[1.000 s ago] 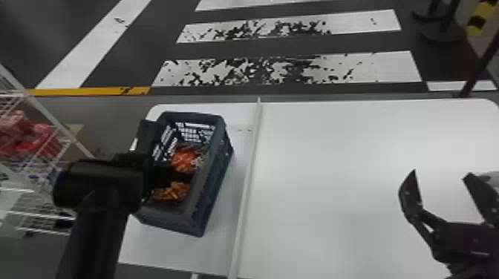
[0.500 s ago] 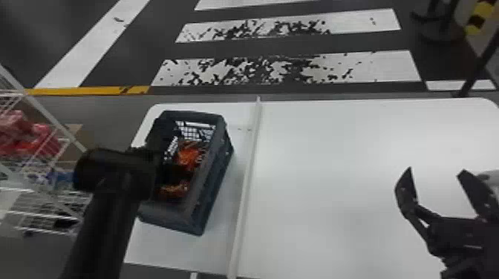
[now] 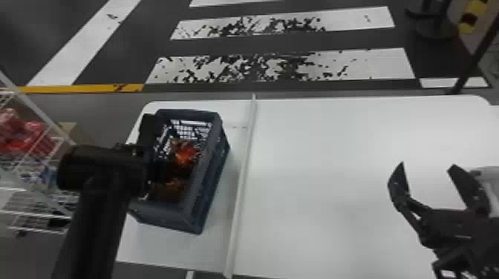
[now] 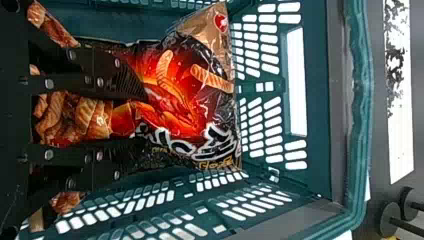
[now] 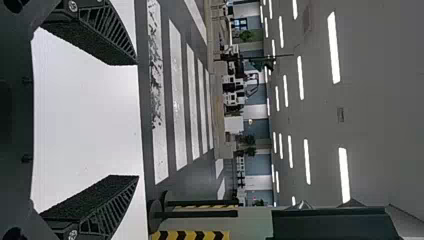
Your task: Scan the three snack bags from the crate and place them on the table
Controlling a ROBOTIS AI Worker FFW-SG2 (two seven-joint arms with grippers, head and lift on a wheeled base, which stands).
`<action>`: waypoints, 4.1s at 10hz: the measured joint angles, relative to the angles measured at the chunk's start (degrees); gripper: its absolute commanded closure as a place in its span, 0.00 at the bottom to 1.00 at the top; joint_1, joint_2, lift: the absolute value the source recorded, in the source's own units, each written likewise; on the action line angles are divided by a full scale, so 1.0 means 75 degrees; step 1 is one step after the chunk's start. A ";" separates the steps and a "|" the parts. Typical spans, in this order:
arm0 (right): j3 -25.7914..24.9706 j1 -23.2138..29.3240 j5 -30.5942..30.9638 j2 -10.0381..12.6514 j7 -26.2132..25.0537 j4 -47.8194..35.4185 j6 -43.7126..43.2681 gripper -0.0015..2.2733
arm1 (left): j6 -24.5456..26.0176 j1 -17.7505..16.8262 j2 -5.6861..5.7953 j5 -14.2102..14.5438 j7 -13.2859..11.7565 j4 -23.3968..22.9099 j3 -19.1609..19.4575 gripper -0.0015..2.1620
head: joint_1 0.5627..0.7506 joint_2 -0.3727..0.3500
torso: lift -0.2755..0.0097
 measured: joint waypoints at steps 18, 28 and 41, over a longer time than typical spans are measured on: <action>0.0106 0.0027 -0.0074 0.0000 0.0002 -0.0028 0.0084 0.03 | 0.0719 0.0926 0.0022 0.3143 -0.1131 -0.1631 0.2789 0.99 | 0.70 0.81 | 0.75; 0.0154 0.0014 -0.0085 0.0013 -0.0020 -0.0021 0.0085 0.04 | 0.2481 0.1216 -0.1459 0.5332 0.0376 -0.4345 0.2579 0.99 | 0.70 0.60 | 0.75; -0.0150 0.0162 -0.0261 0.0023 -0.0033 -0.0060 -0.0060 0.04 | -0.2371 0.1749 -0.2172 0.4929 0.3636 -0.1216 -0.2971 0.00 | 0.70 0.05 | 0.75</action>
